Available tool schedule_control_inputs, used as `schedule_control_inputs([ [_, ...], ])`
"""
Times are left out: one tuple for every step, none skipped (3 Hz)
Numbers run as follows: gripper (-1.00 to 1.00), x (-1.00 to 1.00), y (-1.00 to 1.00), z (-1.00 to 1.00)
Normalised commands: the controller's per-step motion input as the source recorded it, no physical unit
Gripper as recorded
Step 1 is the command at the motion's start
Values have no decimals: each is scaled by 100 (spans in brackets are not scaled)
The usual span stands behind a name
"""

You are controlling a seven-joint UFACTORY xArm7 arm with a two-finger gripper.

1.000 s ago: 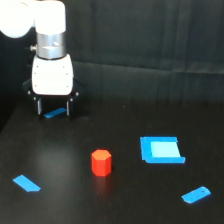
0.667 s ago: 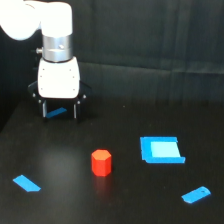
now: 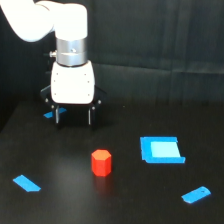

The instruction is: Pick up the red object from the table

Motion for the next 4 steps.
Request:
schedule_control_inputs([
  [89,73,-80,-11],
  [100,79,-71,-6],
  [100,40,-85,-1],
  [98,23,-85,9],
])
